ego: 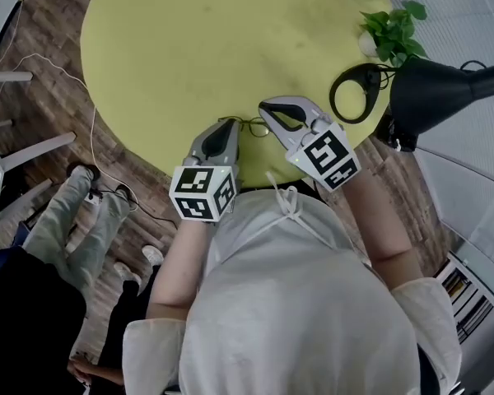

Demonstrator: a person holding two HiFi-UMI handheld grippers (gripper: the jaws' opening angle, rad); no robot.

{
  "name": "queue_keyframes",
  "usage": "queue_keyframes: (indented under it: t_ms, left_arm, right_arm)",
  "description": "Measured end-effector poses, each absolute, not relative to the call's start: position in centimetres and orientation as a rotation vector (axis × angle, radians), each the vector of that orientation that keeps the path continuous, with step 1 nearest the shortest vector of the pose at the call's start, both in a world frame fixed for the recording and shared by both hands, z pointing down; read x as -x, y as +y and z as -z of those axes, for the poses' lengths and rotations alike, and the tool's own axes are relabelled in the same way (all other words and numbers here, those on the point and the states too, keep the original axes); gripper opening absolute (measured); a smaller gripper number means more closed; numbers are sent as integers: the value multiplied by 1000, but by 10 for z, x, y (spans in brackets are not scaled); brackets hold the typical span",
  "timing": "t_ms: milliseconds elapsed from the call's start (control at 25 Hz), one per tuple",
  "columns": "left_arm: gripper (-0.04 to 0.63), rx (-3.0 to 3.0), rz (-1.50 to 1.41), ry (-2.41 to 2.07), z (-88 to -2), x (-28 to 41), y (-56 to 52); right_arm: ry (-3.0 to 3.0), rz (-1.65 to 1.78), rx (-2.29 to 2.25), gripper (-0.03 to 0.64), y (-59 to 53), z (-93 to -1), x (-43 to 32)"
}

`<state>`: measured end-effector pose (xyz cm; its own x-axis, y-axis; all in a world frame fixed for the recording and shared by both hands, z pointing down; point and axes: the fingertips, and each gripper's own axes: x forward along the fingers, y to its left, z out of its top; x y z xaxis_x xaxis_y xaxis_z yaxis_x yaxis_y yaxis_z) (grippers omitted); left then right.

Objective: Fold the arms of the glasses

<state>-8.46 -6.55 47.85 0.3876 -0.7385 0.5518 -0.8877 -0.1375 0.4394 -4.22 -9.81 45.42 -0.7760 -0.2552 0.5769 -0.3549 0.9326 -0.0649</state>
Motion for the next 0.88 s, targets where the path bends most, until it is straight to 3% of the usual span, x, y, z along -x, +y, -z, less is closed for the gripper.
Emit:
queue_keyframes:
  t_ms: [520,880]
  left_arm:
    - [6,-2429,-112,-1663,-274,57,-101]
    - [6,-2467,-93,-1710,-255,52,-92]
  right_arm:
    - [-2730,92,-1087,-2,-124,-282,-4]
    - [-2734,12,-1199,-3,-116,-269,-15]
